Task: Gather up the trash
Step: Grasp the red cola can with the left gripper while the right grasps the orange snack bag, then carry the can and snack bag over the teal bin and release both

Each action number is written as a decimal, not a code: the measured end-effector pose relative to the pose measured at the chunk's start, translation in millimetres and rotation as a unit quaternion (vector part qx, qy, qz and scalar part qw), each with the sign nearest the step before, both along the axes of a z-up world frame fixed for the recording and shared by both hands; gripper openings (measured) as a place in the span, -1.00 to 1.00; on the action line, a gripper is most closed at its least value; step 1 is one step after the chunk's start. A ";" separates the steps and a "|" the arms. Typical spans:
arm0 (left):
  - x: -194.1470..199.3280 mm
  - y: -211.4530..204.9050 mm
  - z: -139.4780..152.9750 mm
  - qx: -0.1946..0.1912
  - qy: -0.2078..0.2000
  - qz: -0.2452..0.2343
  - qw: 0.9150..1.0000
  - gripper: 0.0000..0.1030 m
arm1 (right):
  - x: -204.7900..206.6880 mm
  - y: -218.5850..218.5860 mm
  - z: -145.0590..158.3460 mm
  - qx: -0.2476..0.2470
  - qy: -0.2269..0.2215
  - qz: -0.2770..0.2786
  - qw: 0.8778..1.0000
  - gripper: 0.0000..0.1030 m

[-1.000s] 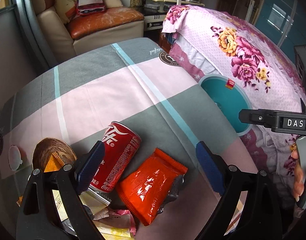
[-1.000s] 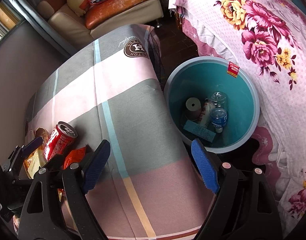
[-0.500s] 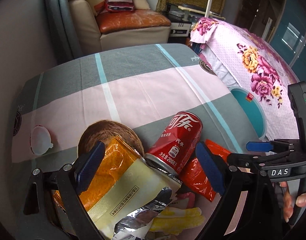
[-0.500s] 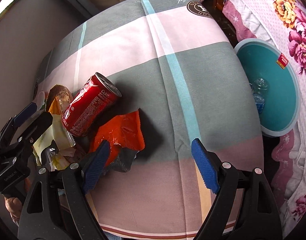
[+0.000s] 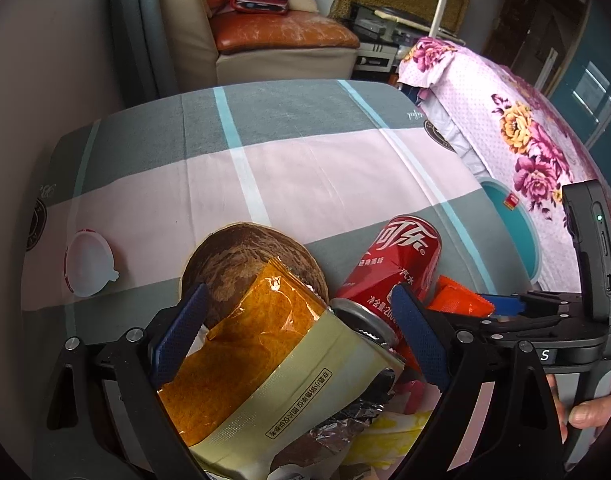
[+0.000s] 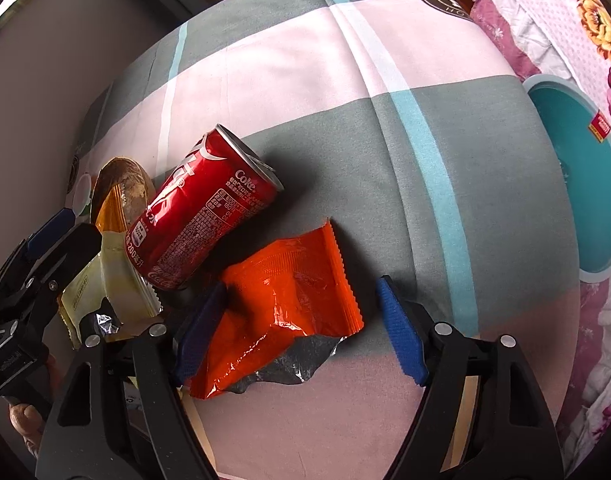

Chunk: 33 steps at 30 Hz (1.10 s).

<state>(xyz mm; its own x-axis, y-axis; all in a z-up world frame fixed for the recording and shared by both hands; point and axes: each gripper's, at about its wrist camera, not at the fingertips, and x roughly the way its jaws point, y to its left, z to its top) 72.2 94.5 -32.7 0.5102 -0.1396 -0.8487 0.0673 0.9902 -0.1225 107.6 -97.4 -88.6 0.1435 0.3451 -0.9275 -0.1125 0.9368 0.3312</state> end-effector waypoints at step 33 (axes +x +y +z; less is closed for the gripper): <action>34.3 -116.8 -32.9 0.076 0.040 -0.093 0.992 -0.04 | 7.1 -96.4 26.9 -0.004 -0.086 -0.058 0.995 -0.72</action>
